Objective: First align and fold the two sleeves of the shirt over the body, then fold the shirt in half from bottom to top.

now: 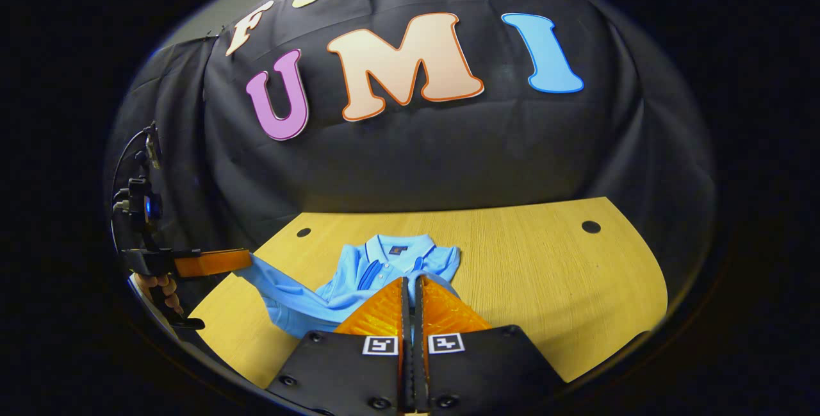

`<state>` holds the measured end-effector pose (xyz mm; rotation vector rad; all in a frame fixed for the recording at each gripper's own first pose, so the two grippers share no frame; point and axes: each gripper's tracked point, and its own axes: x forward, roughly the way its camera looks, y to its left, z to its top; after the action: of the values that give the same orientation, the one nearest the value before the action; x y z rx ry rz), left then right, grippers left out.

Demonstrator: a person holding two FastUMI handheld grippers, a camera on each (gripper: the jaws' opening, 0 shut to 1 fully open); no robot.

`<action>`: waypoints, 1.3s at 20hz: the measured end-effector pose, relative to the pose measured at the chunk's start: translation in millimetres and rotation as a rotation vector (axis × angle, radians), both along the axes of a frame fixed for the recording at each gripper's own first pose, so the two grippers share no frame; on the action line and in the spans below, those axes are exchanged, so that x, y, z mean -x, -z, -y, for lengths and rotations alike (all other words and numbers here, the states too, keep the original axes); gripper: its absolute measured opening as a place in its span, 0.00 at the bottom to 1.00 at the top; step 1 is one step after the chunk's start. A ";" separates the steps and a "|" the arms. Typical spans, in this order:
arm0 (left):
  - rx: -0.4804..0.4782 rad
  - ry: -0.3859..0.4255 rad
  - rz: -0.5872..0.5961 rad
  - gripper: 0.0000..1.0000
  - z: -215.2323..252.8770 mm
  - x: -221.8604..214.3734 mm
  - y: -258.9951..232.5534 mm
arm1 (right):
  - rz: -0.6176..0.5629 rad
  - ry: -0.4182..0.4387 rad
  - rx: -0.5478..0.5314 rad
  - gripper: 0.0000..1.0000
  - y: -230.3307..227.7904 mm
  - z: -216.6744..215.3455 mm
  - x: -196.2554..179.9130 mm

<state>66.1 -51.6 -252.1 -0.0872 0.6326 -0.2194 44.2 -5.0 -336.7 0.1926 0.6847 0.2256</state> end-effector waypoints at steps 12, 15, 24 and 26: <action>-0.110 -0.031 -0.079 0.00 -10.6 -124.8 93.0 | -0.101 0.022 0.099 0.03 131.0 9.7 -115.5; -0.139 -0.064 -0.112 0.00 -13.0 -132.3 118.4 | -0.158 0.044 0.120 0.16 160.6 17.5 -113.0; -0.073 -0.084 0.137 0.81 -14.2 -83.2 -22.6 | 0.149 0.072 0.117 0.91 -9.7 5.2 -78.3; -0.095 -0.090 0.237 0.89 -23.9 -56.4 -74.1 | 0.231 0.081 0.112 0.91 -68.3 -1.4 -48.0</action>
<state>122.6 -27.7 -178.0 0.0024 0.4012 -0.1101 92.2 -3.6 -268.4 0.0855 0.4580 0.1286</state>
